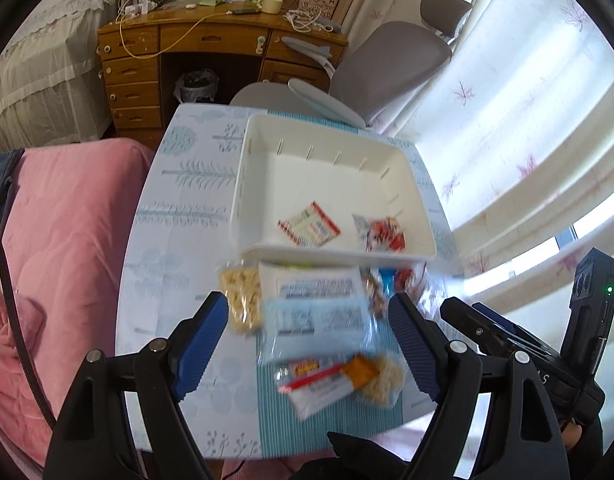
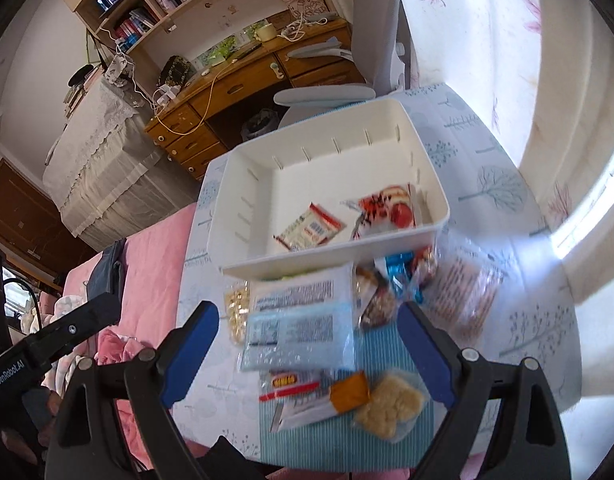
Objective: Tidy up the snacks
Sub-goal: 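Move both tools back over the remaining snacks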
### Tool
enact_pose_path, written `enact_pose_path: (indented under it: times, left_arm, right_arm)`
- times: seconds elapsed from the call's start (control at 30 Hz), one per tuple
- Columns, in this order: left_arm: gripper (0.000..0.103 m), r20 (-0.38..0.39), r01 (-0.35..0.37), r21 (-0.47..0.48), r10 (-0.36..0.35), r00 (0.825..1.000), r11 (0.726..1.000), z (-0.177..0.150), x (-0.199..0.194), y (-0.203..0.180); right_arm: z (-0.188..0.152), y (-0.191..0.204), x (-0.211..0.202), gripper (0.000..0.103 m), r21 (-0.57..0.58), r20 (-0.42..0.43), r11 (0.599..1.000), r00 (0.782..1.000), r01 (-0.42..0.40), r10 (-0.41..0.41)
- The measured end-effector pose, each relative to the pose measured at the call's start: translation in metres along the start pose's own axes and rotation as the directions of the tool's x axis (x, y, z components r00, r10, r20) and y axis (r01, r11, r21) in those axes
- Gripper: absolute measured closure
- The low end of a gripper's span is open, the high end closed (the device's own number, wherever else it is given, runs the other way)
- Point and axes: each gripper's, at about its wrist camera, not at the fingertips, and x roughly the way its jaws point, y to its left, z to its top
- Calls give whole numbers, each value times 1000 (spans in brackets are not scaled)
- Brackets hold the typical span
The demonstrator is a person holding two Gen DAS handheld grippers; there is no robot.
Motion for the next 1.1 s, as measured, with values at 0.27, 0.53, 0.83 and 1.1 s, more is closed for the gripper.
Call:
enact_pose_path:
  times: [0.27,0.53,0.83,1.1]
  left_arm:
    - [22,-24,10,8,-9,1000,1000,-36,-12,13]
    - [22,-66,18,41,-15,998,999,-56,-6,12]
    - [22,-181,5,71,8,984,997,-73,19,-7]
    - [17,-268,-45,8,46,962,999,-81,49,-24]
  right_arm:
    - [-44,5,-12,11,32,-9,998,999,49,-48]
    - [-70,-11,-20,12,90,-26,990,994,111,-109]
    - [-83,-45,-20,12,49,-66,984,984,169,-165]
    - [-83,-83,-8,12,-25,-169,985,971,169,-171]
